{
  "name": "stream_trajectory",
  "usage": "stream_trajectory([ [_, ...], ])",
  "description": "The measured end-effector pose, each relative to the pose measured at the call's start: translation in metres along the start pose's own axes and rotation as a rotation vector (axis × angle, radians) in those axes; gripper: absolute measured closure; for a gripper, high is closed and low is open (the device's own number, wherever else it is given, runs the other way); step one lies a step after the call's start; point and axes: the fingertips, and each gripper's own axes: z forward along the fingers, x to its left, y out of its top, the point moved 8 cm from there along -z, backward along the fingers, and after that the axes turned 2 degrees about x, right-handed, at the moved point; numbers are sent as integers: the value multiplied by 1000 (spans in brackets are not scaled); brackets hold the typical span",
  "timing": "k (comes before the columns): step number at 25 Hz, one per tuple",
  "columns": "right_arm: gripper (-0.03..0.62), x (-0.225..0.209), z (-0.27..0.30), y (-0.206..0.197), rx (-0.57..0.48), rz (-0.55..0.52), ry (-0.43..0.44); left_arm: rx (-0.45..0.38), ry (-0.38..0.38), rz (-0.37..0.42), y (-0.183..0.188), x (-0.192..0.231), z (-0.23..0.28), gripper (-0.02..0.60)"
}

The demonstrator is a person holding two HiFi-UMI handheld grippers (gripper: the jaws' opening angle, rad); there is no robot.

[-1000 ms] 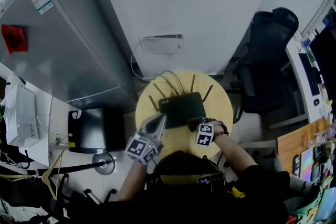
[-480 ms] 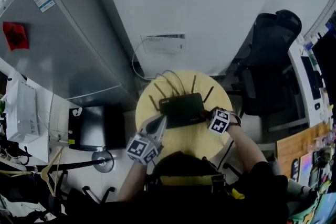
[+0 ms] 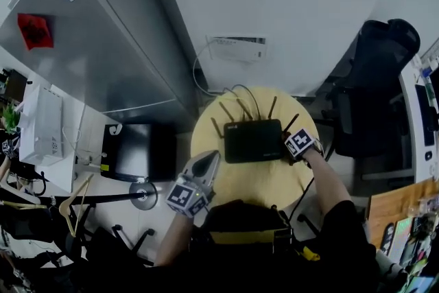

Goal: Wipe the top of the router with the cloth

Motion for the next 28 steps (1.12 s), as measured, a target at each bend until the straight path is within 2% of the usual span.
stream_trajectory([
  [2, 531, 7, 3, 4, 26, -160, 6, -5, 29, -4, -1, 5, -6, 588],
  [4, 531, 16, 4, 9, 20, -271, 40, -4, 44, 3, -2, 8, -9, 588],
  [7, 531, 19, 5, 4, 71, -334, 66, 5, 34, 10, -1, 7, -10, 588],
  [9, 531, 19, 7, -2, 108, -338, 96, -15, 24, 14, 2, 6, -7, 588],
  [11, 531, 23, 8, -8, 116, -312, 135, -31, 12, 14, 2, 4, -5, 588],
  [15, 531, 32, 10, -21, 87, -218, 162, -7, -21, 15, -3, -2, -2, 588],
  [19, 531, 43, 10, -33, 59, -130, 140, -29, -46, 16, -3, -2, 5, 587],
  [22, 531, 52, 11, -42, 39, -70, 122, -5, -93, 11, -4, -5, 8, 588],
  [24, 531, 59, 12, -46, 16, 4, 101, 1, -122, 5, -4, -5, 10, 588],
  [28, 531, 75, 17, -52, -66, 232, 57, -5, -173, 15, -3, -3, 13, 588],
])
